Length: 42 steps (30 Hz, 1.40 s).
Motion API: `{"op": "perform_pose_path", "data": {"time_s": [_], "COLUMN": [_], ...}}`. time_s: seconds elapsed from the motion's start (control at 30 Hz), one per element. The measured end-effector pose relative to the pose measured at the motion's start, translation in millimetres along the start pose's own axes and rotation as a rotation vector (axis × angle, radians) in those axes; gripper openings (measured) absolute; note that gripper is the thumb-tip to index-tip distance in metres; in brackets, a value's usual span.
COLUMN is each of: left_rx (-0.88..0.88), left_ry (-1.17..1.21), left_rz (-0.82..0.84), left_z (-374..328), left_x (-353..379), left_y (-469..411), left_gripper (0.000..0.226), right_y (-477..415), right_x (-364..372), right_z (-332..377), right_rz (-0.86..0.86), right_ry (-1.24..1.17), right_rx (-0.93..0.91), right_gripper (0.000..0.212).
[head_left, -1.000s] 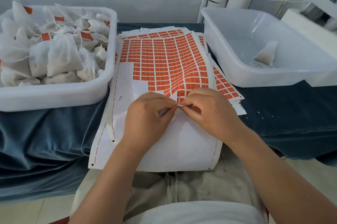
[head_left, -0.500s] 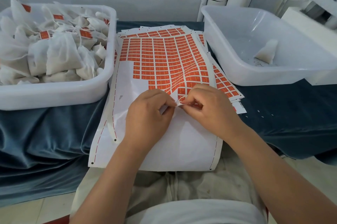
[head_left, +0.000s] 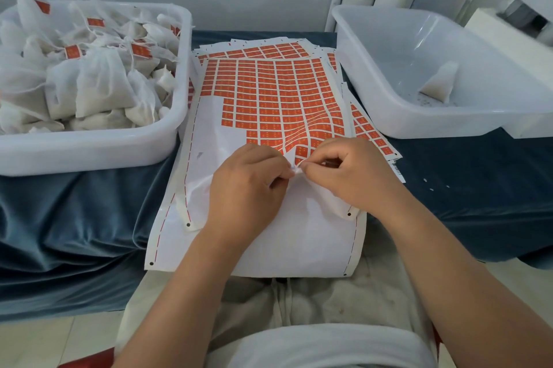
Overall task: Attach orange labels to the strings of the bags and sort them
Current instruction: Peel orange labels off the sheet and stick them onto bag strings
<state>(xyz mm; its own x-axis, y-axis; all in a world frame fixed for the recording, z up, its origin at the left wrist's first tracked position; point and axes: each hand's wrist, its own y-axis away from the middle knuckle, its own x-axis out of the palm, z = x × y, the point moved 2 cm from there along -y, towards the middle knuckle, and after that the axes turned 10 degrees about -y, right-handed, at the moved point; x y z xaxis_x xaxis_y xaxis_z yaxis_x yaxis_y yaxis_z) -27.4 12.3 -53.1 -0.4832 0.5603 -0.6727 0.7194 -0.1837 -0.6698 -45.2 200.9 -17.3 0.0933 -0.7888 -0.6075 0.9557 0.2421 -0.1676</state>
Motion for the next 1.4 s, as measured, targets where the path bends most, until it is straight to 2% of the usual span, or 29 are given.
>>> {"op": "perform_pose_path", "data": {"time_s": [0.2, 0.33, 0.43, 0.57, 0.63, 0.7, 0.8, 0.9, 1.03, 1.17, 1.3, 1.4], "left_rx": [-0.025, -0.117, -0.200, -0.264, -0.293, -0.321, -0.302, -0.261, -0.460, -0.646, -0.783, -0.812], "left_ry": [-0.017, 0.002, -0.007, -0.028, -0.067, -0.111, -0.118, 0.078, 0.474, 0.863, 0.960, 0.980], "left_rz": [-0.002, -0.008, -0.025, -0.003, 0.035, 0.074, 0.100, 0.061, 0.166, 0.175, 0.132, 0.081], "left_z": [-2, 1, 2, 2, 2, 2, 0, -12, -40, -57, -55, -45], "left_x": [-1, -3, -5, -4, -3, -2, -4, -13, -23, -23, -24, -24], "left_y": [0, -1, -2, -4, -5, -7, -8, -9, -14, -12, -10, -11], "left_gripper": [0.003, 0.004, 0.007, 0.006, 0.008, 0.011, 0.029, 0.036, 0.023, 0.018, 0.016, 0.015], "right_y": [1, 0, 1, 3, 4, 4, 5, 6, 12, 19, 16, 8], "right_x": [-2, -12, -23, -36, -39, -37, -25, -13, -12, -18, -21, -29], "right_z": [-3, -5, -5, -2, 0, 1, 3, 10, 23, 33, 34, 34], "right_rz": [-0.061, -0.144, -0.280, -0.483, -0.486, -0.414, -0.319, -0.274, -0.277, -0.306, -0.220, -0.142], "right_ry": [-0.112, -0.217, -0.355, -0.618, -0.704, -0.769, -0.893, -1.007, -0.935, -0.755, -0.663, -0.650], "right_rx": [0.160, 0.232, 0.253, 0.237, 0.242, 0.252, 0.282, 0.269, 0.220, 0.173, 0.208, 0.234], "right_gripper": [0.025, 0.014, 0.010, 0.020, 0.022, 0.021, 0.021, 0.033, 0.028, 0.031, 0.053, 0.046]}}
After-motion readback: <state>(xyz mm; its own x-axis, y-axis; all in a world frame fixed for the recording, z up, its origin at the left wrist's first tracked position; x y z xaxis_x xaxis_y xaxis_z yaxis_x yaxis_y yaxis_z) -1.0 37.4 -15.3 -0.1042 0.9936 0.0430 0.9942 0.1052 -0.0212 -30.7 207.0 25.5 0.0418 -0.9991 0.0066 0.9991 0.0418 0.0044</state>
